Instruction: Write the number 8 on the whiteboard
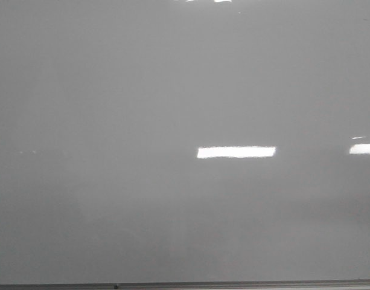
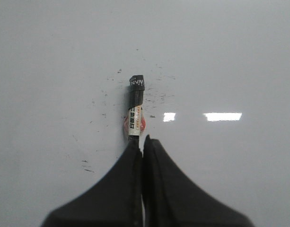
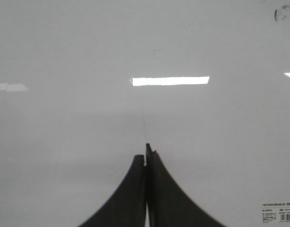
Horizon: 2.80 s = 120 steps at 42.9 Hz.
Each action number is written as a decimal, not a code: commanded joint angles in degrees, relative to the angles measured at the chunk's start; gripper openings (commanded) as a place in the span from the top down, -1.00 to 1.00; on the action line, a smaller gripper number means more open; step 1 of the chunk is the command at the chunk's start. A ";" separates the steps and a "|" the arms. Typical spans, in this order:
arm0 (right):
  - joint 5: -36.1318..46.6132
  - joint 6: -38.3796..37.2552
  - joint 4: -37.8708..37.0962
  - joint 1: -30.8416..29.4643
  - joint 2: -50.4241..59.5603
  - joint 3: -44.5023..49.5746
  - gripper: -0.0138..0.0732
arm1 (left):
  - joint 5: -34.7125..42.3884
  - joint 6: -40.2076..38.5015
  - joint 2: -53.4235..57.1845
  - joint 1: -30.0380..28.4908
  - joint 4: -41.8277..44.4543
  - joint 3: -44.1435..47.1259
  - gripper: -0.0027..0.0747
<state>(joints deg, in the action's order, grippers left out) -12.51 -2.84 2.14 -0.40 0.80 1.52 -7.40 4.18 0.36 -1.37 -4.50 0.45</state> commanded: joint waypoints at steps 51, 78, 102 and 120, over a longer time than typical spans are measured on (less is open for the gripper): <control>4.46 0.03 -0.78 -0.04 0.81 -0.11 0.82 | 5.62 -0.57 0.71 0.46 -0.29 0.66 0.98; -8.37 0.03 -0.74 -0.04 -8.46 -21.63 0.82 | 1.15 -0.57 -10.19 0.46 0.00 -17.81 0.99; -6.20 0.03 -1.02 0.01 -23.29 -24.61 0.12 | -0.70 -0.57 -26.88 0.46 0.00 -21.47 -0.01; -6.77 0.03 -1.02 0.01 -23.29 -24.61 -0.54 | -2.13 -0.57 -29.71 0.46 -0.65 -21.62 -0.80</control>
<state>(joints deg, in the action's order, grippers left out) -23.38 -2.84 1.92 -0.40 -21.71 -20.85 -12.49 4.18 -26.75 -1.37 -4.50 -18.93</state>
